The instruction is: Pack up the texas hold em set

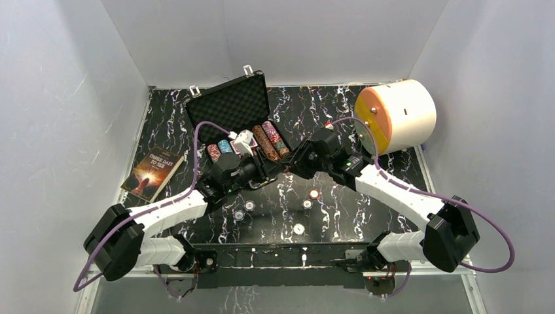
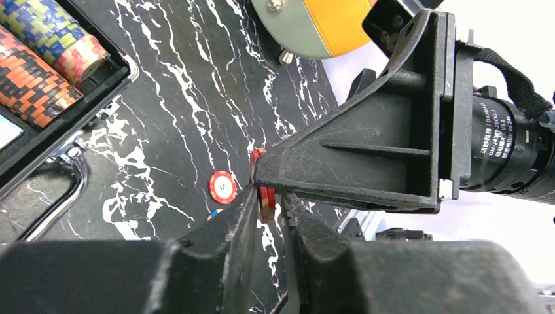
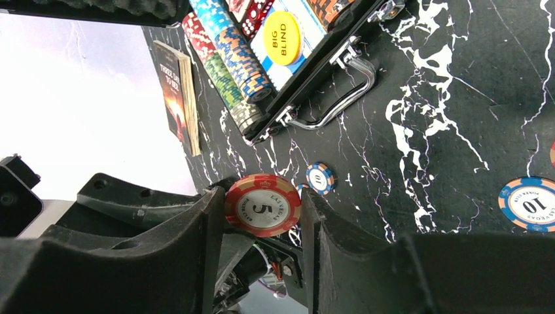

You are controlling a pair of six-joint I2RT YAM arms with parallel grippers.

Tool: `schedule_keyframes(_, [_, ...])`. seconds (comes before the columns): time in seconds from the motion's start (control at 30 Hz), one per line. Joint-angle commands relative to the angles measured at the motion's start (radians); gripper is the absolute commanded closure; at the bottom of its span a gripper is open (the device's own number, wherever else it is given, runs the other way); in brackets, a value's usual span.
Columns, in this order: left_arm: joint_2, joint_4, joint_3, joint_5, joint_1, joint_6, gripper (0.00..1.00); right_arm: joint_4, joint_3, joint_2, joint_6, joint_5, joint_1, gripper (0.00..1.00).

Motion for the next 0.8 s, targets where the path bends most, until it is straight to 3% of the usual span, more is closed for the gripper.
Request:
schedule_keyframes(0.0, [-0.028, 0.061, 0.002, -0.044, -0.001, 0.058, 0.87, 0.056, -0.002, 0.006, 0.002, -0.026, -0.002, 0.61])
schedule_keyframes(0.07, [-0.019, 0.064, 0.005, -0.038, -0.001, 0.063, 1.00, 0.060, -0.002, 0.008, 0.000, -0.030, -0.003, 0.59])
schedule_keyframes(0.2, [-0.008, 0.024, 0.028, -0.033, -0.001, 0.101, 1.00, 0.062, 0.003, 0.019, -0.034, -0.028, -0.005, 0.45])
schedule_keyframes(0.37, [0.031, -0.209, 0.146, -0.030, 0.002, 0.261, 1.00, -0.016, 0.057, 0.001, -0.148, 0.058, -0.012, 0.24])
schedule_keyframes(0.53, [0.132, -0.434, 0.323, 0.073, 0.051, 0.516, 1.00, -0.185, 0.072, -0.088, -0.197, 0.311, -0.013, 0.23])
schedule_keyframes(0.57, [0.222, -0.502, 0.404, 0.146, 0.101, 0.623, 1.00, -0.242, 0.055, -0.143, -0.217, 0.409, -0.013, 0.23])
schedule_keyframes(0.77, [0.402, -0.596, 0.567, 0.296, 0.164, 0.831, 1.00, -0.305, -0.011, -0.223, -0.203, 0.478, -0.013, 0.23])
